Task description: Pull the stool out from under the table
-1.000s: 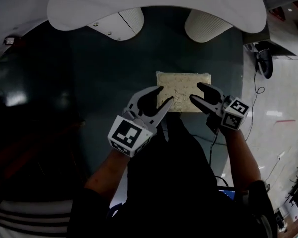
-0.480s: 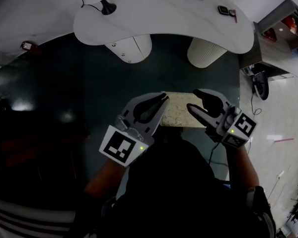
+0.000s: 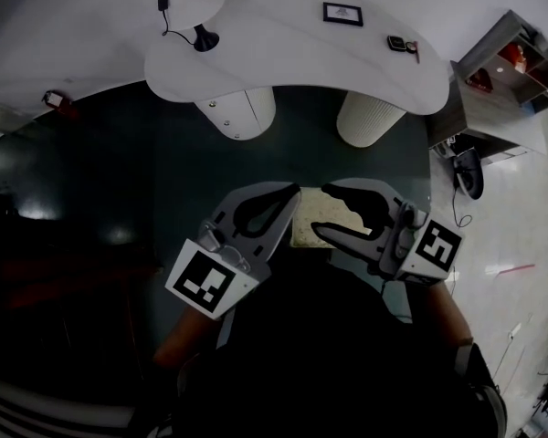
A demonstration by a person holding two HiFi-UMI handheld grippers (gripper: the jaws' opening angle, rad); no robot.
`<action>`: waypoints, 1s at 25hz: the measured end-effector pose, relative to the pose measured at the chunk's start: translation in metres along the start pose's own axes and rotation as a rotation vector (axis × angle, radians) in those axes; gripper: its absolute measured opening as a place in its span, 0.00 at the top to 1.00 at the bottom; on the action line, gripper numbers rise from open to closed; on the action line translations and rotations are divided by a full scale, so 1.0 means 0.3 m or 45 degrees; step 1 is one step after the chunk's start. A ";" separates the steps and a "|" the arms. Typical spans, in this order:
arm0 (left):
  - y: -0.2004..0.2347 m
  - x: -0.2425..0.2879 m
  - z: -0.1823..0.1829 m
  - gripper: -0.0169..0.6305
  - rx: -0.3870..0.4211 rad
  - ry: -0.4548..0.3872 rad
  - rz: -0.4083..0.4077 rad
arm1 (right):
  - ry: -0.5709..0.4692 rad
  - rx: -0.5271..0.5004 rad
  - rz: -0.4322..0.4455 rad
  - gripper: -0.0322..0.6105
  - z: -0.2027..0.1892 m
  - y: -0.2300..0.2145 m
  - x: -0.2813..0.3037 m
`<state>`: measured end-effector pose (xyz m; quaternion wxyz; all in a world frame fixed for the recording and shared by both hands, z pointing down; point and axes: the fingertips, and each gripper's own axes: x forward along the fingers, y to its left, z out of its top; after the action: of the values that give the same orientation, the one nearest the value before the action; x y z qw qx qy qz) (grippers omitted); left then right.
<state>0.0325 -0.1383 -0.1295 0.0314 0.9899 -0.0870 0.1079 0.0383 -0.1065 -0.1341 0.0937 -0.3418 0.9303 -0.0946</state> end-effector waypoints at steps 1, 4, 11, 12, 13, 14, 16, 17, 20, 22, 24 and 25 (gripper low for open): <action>-0.003 -0.009 0.008 0.95 0.007 -0.003 -0.010 | -0.001 -0.011 0.009 0.67 0.011 0.013 0.017; -0.002 -0.022 0.016 0.95 0.031 0.006 -0.011 | -0.013 -0.019 0.016 0.66 0.043 0.030 0.047; 0.058 -0.057 0.028 0.95 0.015 -0.004 0.114 | -0.019 -0.068 -0.124 0.68 0.078 0.031 0.064; 0.070 -0.064 0.028 0.95 0.004 -0.005 0.133 | -0.016 -0.071 -0.150 0.71 0.079 0.025 0.061; 0.081 -0.070 0.027 0.95 -0.008 -0.005 0.150 | -0.010 -0.071 -0.176 0.75 0.078 0.016 0.058; 0.091 -0.077 0.024 0.95 -0.020 -0.004 0.164 | -0.002 -0.070 -0.199 0.79 0.077 0.009 0.054; 0.108 -0.091 0.020 0.95 -0.037 0.001 0.187 | 0.005 -0.071 -0.229 0.84 0.078 0.001 0.051; 0.115 -0.098 0.021 0.95 -0.039 0.002 0.199 | 0.007 -0.076 -0.242 0.86 0.082 -0.001 0.050; 0.134 -0.115 0.031 0.95 -0.043 -0.003 0.233 | 0.021 -0.103 -0.289 0.89 0.091 -0.011 0.043; 0.144 -0.121 0.035 0.95 -0.047 -0.005 0.250 | 0.026 -0.118 -0.311 0.90 0.095 -0.016 0.037; 0.151 -0.125 0.035 0.95 -0.049 -0.001 0.258 | 0.027 -0.119 -0.333 0.91 0.097 -0.022 0.031; 0.154 -0.127 0.035 0.95 -0.051 0.002 0.260 | 0.031 -0.116 -0.348 0.91 0.096 -0.028 0.026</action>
<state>-0.0103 -0.1783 -0.1459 0.0401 0.9750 -0.1894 0.1094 0.0445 -0.1212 -0.1609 0.0531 -0.4679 0.8796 -0.0683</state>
